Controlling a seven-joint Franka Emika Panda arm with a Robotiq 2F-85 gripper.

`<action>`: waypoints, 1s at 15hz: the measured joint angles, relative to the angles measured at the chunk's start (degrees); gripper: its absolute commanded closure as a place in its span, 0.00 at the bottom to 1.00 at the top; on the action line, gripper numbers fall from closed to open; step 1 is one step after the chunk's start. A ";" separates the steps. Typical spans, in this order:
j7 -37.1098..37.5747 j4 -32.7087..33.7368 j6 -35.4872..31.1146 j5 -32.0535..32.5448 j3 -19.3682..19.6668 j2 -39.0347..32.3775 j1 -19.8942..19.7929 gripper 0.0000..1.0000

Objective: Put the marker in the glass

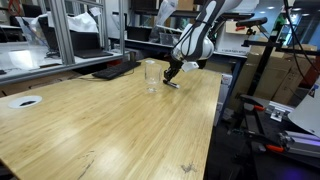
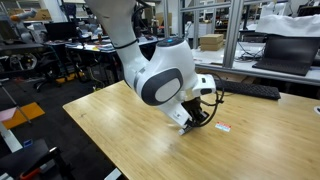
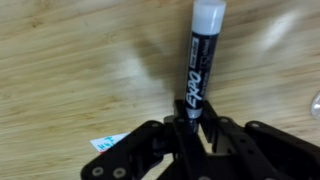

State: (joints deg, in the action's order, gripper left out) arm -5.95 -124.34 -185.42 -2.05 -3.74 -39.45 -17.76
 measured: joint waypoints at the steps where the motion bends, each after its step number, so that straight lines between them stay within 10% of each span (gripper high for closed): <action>1: 0.00 -0.17 -1.49 0.23 -0.38 0.03 0.08 0.95; 6: 0.98 -2.90 -14.45 0.69 1.37 1.82 4.43 0.95; 11: 2.32 -1.34 -12.92 -2.06 8.86 9.98 11.80 0.95; 15: 4.05 -5.61 -12.26 0.02 6.61 12.12 11.49 0.95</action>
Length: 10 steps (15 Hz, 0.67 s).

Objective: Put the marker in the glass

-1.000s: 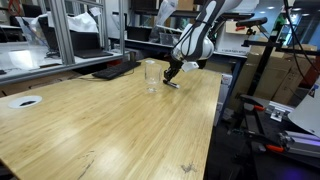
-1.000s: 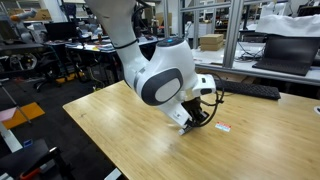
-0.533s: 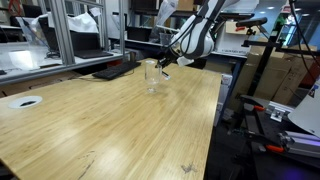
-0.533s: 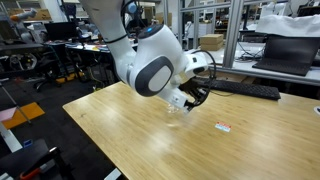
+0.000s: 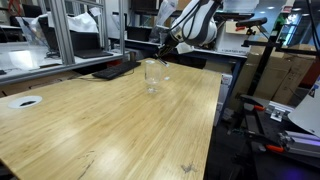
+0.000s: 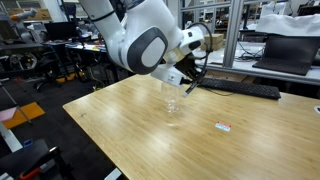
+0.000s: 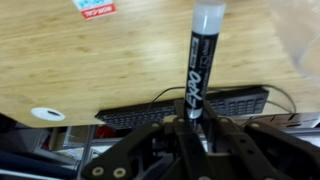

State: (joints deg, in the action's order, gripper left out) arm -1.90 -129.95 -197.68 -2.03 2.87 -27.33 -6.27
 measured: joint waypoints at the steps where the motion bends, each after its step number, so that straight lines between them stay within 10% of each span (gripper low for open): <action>1: 1.05 -1.18 0.77 2.52 -3.22 -0.04 -1.89 0.95; 5: 3.30 -2.54 7.32 10.19 -16.89 0.87 -13.05 0.95; 10: 3.30 -2.73 13.35 10.40 -21.36 3.54 -20.69 0.95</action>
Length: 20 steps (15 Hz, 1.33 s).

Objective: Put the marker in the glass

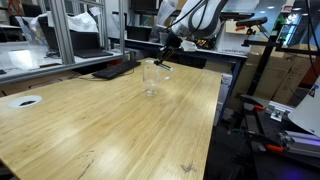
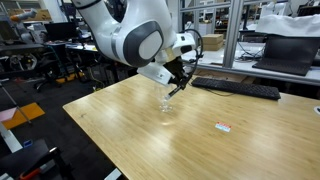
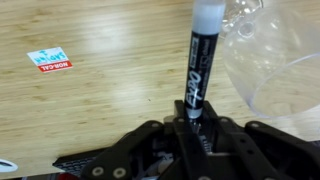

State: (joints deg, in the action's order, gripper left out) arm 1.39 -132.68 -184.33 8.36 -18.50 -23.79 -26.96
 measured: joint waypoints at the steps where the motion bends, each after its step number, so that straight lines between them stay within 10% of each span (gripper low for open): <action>1: -0.09 0.06 1.62 0.00 -0.73 0.57 -1.04 0.95; 7: -4.28 3.32 24.51 -3.10 -6.25 6.17 -3.21 0.95; 14: -14.53 12.52 54.76 -8.40 8.09 12.51 12.50 0.95; 20: -21.67 12.29 50.18 -8.17 12.75 12.50 16.60 0.81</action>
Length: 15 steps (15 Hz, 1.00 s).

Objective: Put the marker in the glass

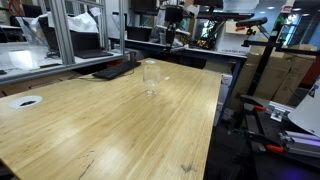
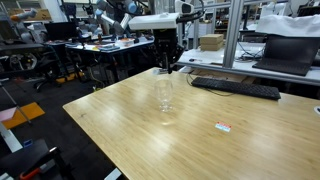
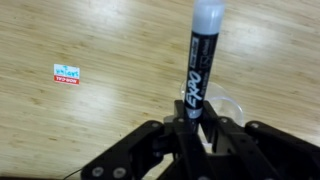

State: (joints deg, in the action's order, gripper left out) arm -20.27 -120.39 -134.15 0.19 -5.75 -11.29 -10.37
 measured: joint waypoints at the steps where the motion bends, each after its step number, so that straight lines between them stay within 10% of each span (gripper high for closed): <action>1: -0.04 -0.06 -0.23 0.04 0.01 0.00 0.07 0.81; 3: -0.09 -0.06 -0.40 0.06 0.04 0.00 0.13 0.95; 8: -0.11 0.65 2.72 -0.08 0.94 -0.51 1.85 0.95; 15: -2.02 19.08 28.59 1.25 0.87 -8.89 6.96 0.95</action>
State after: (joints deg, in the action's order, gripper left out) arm -22.29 -101.30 -105.56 1.44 -4.88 -20.18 -3.41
